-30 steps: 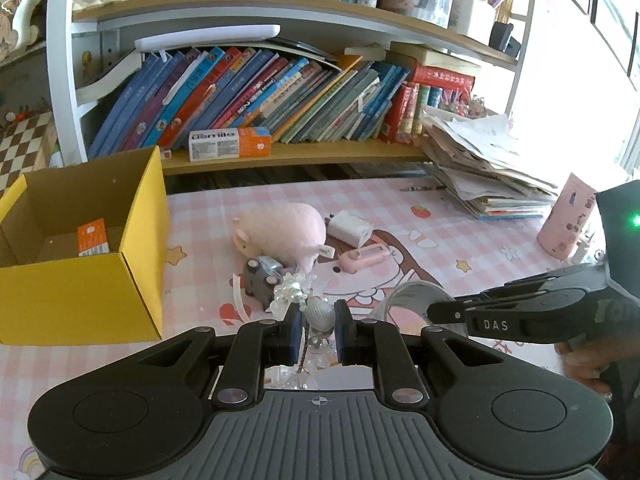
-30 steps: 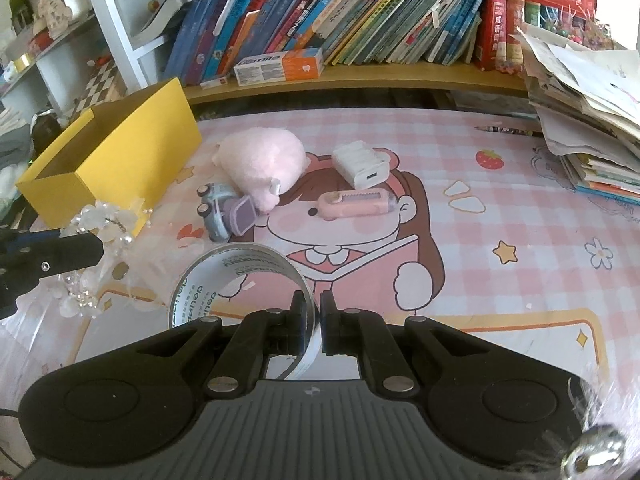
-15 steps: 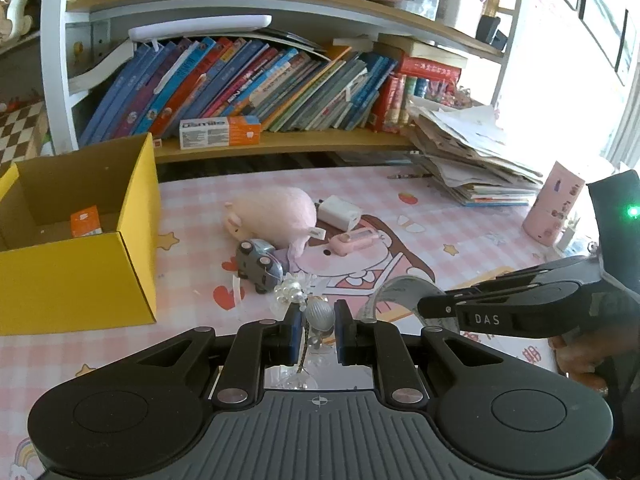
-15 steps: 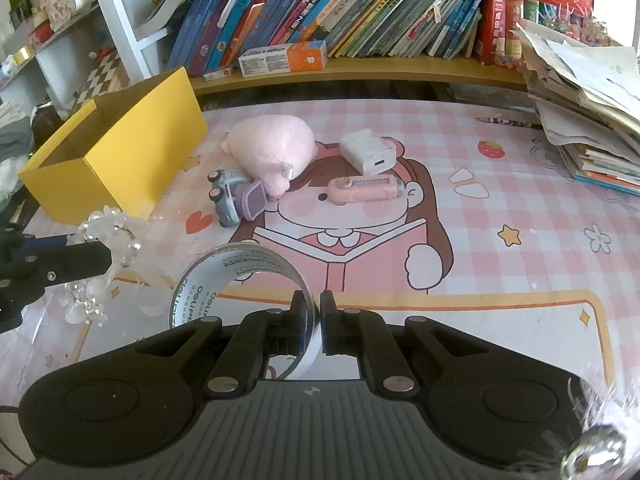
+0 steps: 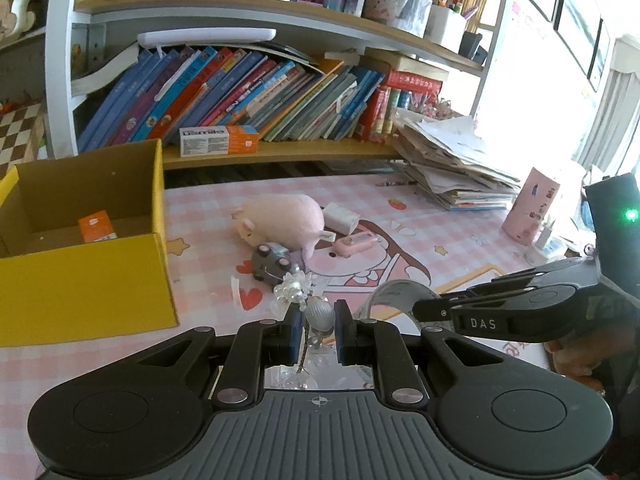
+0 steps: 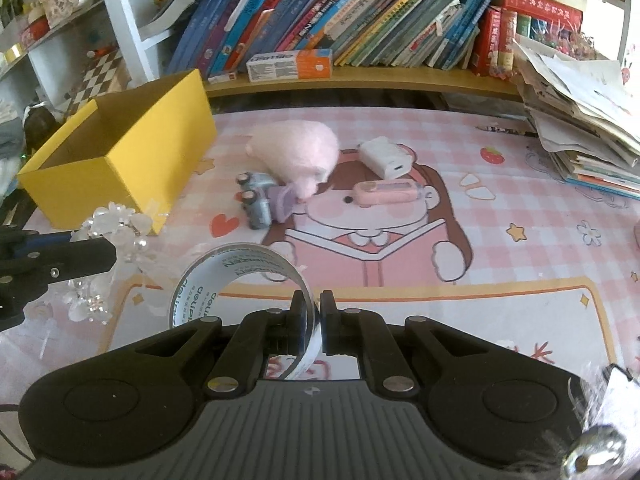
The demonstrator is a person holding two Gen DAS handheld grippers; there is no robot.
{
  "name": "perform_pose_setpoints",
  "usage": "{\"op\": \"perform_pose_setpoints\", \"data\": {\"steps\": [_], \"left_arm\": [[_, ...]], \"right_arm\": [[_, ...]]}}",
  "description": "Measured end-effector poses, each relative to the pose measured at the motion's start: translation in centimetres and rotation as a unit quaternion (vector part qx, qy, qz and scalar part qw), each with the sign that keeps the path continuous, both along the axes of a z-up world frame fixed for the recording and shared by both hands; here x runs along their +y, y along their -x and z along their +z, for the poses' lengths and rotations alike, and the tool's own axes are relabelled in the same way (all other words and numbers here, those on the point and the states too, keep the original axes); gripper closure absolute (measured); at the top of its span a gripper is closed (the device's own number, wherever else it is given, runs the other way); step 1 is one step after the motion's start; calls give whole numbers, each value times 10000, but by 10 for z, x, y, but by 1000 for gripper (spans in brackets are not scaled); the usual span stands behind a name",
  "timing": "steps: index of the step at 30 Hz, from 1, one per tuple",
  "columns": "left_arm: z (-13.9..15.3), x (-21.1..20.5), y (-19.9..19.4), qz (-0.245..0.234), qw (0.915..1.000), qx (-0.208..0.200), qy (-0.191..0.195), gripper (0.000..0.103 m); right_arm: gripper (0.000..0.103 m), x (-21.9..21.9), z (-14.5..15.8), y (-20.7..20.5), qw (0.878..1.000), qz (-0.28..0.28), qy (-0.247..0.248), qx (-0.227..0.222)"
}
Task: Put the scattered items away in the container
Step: 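Carry the tape roll in the right gripper while the left gripper carries the bow to the yellow box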
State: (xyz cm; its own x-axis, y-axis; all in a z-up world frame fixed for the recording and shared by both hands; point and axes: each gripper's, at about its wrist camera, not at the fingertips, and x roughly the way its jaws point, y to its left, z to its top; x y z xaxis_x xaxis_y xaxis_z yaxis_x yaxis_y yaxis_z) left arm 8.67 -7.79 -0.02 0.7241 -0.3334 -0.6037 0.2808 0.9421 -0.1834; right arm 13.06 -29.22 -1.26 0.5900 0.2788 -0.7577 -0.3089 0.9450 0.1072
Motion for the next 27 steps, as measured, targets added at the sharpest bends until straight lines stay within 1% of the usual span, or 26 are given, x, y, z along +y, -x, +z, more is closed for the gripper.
{"op": "perform_pose_setpoints", "data": {"steps": [4,12,27], "left_arm": [[-1,17,8,-118,9999,46,9,88],[-3,54,16,-127,9998,65,112,88],[2,98,28,-291,9993,-126,205,88]], "right_arm": [[96,21,2,10,10000,10,18,-22],[96,59,5,24,9999,54,94,-47],[96,110,10,42,9997,100,184,-162]]}}
